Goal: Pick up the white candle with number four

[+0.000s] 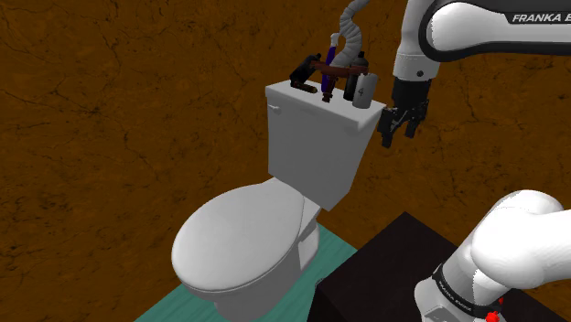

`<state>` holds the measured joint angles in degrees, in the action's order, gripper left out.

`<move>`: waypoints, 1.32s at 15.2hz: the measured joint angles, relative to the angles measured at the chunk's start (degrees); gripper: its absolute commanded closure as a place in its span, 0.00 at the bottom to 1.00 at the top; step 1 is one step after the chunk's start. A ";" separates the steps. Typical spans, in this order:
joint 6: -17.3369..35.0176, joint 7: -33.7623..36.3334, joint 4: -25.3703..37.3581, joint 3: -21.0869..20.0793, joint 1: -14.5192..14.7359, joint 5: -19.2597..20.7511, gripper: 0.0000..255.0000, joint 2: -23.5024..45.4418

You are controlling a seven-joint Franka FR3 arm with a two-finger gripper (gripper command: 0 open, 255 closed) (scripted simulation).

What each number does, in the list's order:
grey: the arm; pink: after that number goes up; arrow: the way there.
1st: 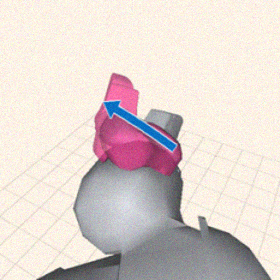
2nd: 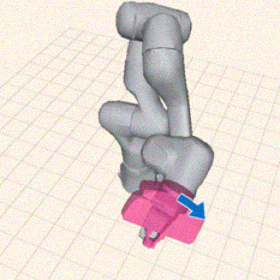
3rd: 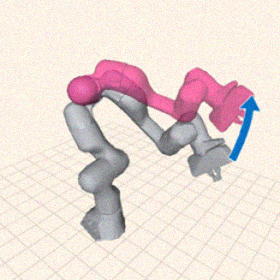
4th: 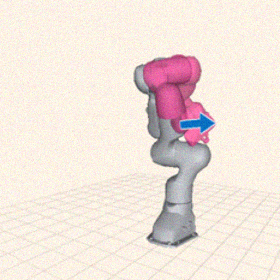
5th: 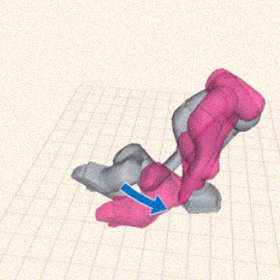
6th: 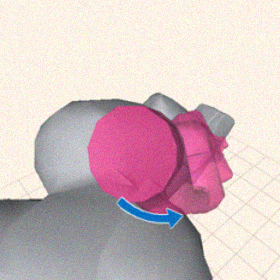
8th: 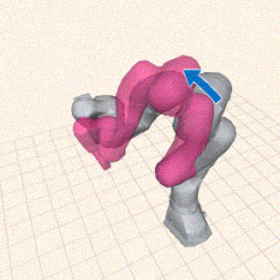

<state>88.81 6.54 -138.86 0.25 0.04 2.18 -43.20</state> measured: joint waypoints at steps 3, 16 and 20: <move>0.98 -2.52 0.80 1.69 -0.22 1.05 0.00 1.03; 10.06 -29.67 16.10 18.41 0.59 4.21 0.00 17.74; 11.52 -38.71 23.11 23.22 1.50 1.58 0.00 24.61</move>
<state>100.33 -32.18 -115.75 23.47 1.54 3.76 -18.58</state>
